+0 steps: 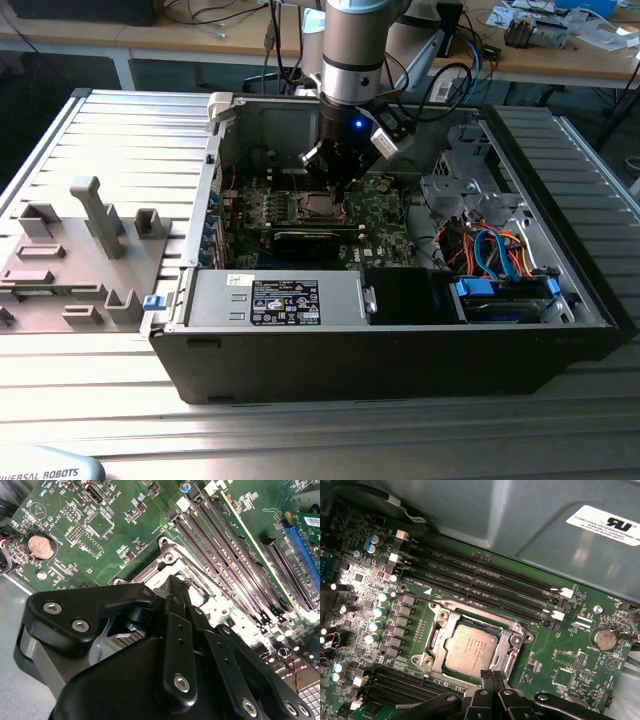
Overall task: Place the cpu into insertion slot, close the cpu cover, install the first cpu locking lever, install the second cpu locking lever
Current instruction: 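Install the first cpu locking lever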
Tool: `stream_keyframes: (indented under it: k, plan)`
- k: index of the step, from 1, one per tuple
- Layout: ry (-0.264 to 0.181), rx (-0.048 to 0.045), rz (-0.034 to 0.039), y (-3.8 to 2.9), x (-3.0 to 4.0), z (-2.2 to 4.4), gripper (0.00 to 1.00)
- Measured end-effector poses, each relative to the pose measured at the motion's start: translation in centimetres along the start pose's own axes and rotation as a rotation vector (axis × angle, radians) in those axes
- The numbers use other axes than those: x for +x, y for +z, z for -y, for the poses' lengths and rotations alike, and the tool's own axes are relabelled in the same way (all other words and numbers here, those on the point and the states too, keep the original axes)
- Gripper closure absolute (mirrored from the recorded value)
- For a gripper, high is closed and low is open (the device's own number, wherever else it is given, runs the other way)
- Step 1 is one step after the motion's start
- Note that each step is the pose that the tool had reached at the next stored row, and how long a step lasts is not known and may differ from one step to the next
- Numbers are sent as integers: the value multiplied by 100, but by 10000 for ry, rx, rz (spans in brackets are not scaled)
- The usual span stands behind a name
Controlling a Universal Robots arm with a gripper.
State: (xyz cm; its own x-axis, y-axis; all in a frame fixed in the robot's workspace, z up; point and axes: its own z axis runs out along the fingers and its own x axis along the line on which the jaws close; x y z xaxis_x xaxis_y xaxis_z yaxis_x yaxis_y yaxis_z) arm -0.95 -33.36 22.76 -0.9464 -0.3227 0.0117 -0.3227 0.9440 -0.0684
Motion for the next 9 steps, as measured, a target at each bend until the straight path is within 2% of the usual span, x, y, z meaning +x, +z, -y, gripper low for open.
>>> stream_keyframes:
  k: [9]
  plan:
    - [-171, 2, 11, 0, 0, 0, 89]
